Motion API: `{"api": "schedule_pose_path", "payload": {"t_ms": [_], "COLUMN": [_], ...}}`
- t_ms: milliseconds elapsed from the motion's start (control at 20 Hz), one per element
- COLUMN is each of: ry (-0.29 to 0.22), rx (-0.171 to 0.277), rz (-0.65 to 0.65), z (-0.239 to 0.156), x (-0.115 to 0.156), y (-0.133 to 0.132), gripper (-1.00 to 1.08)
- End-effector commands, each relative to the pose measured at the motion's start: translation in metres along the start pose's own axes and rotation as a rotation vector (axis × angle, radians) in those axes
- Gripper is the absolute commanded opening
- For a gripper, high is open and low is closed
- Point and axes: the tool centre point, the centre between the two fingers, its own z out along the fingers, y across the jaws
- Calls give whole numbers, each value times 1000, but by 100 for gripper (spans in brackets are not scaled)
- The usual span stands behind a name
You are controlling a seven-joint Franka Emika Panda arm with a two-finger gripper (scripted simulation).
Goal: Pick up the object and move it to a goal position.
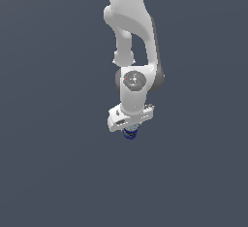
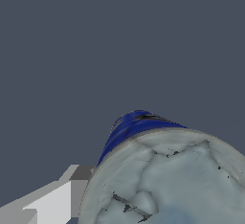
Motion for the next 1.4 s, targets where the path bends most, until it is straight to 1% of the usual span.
{"api": "schedule_pose_path", "payload": {"t_ms": [0,400,700,1000,1350], "ry": [1,0,0,0,1], "rx": [0,0,0,0,0], "rz": [-1,0,0,0,-1], "z": [0,-2,-22,-64,-139], "x": [1,-1,-5,-13,-28], "y": [-1,0,1,4,8], "gripper": [-100,-100,-100,-100,-100]}}
